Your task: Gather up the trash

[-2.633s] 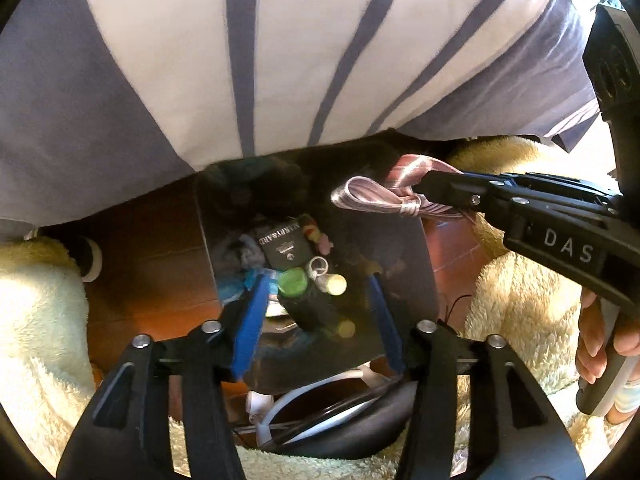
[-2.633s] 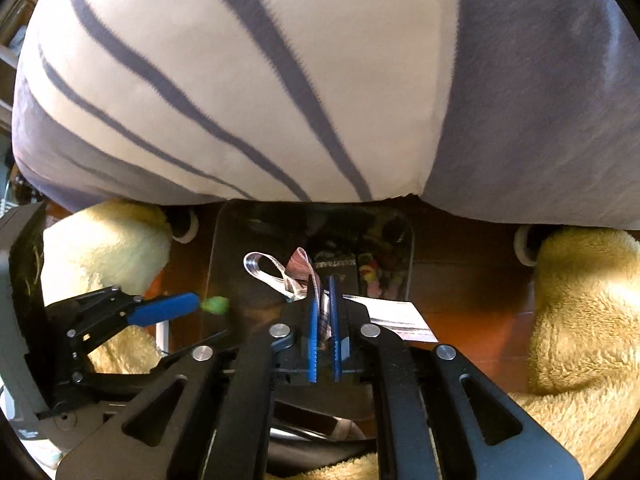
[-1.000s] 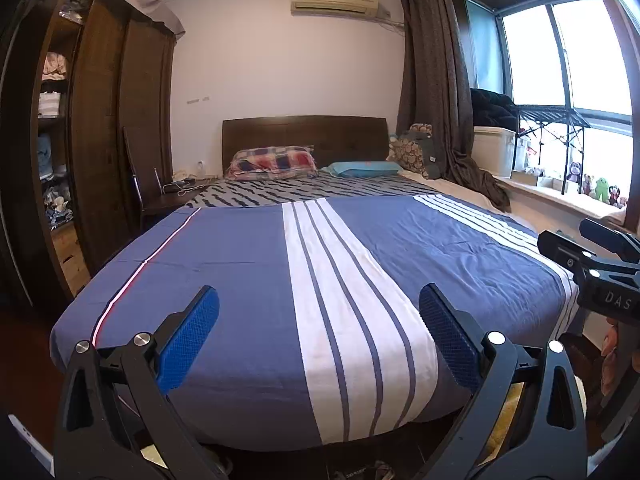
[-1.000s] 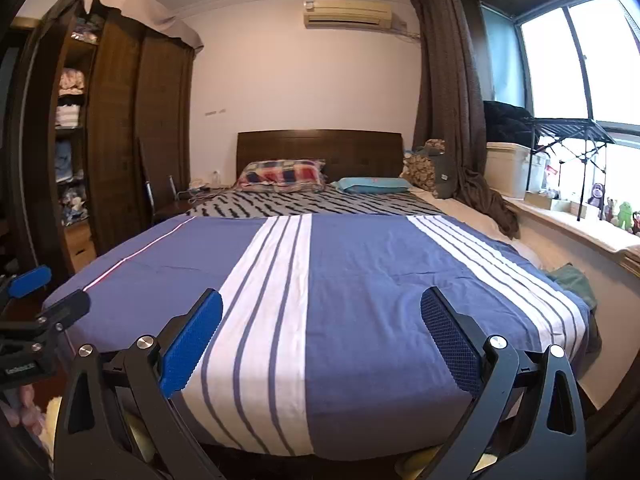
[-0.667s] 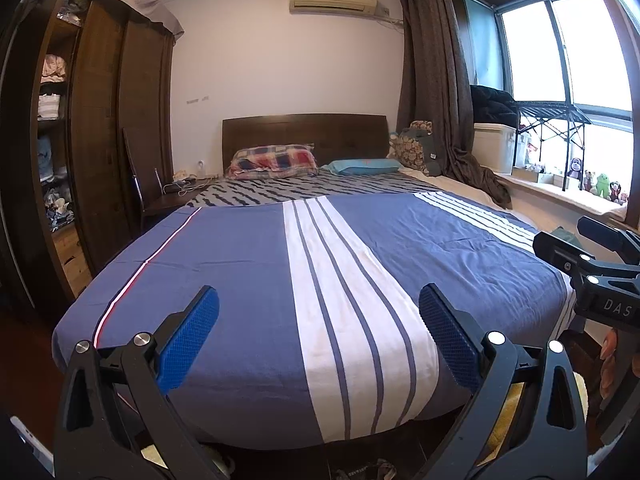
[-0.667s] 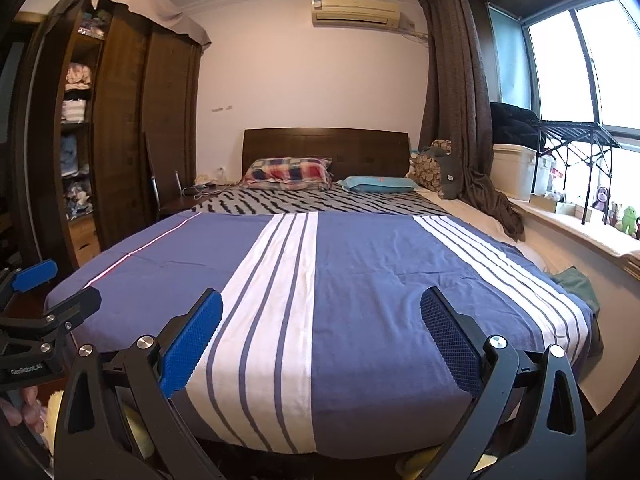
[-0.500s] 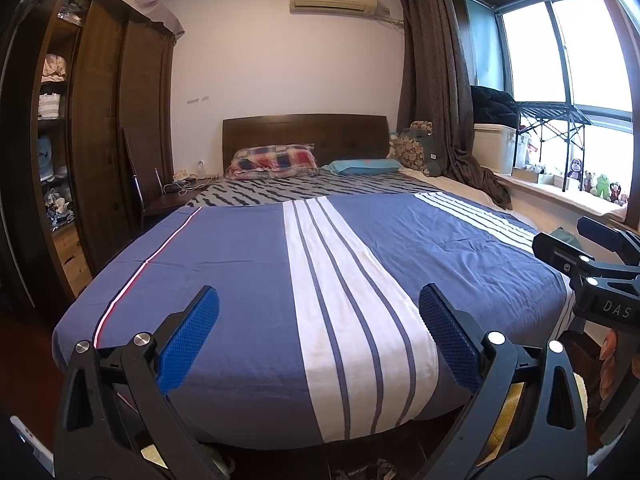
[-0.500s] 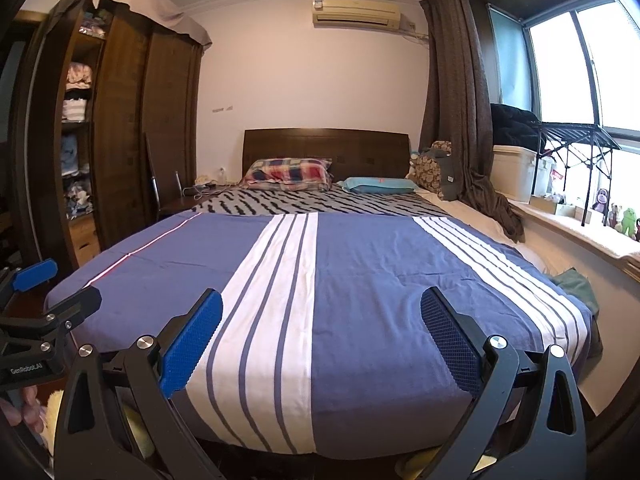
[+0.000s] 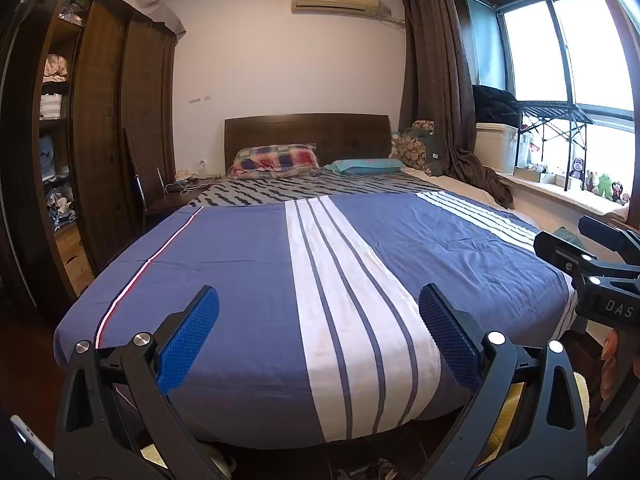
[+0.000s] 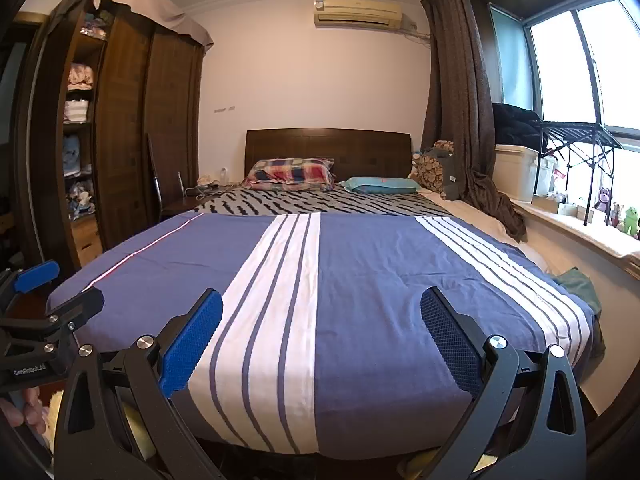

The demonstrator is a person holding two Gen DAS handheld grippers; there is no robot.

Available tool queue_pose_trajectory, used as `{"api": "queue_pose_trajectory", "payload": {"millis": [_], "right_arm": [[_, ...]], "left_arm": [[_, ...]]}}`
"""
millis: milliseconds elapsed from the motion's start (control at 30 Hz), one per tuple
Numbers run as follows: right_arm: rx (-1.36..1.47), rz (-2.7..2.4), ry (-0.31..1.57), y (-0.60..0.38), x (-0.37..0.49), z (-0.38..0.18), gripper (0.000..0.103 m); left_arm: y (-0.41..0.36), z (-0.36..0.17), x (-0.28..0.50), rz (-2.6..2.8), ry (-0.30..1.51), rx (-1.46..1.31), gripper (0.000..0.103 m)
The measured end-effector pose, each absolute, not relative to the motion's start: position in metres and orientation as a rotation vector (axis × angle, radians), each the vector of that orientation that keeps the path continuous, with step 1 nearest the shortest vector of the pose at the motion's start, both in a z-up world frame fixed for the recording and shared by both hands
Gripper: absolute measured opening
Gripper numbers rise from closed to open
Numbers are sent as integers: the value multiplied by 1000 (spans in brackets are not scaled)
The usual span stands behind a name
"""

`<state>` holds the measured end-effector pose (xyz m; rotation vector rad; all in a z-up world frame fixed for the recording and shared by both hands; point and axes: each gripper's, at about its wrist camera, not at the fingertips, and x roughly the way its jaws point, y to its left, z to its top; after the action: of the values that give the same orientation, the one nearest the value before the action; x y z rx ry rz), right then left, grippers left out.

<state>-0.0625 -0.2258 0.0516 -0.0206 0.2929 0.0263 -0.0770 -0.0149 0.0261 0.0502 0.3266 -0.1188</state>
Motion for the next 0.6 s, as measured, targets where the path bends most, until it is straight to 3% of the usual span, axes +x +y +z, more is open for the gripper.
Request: {"api": "queue_pose_trajectory", "payload": {"millis": [600], "right_arm": [[-10,33,298,-229,-61,52,99]], "left_arm": [[-14,25,-79,-115,333,54,95]]}}
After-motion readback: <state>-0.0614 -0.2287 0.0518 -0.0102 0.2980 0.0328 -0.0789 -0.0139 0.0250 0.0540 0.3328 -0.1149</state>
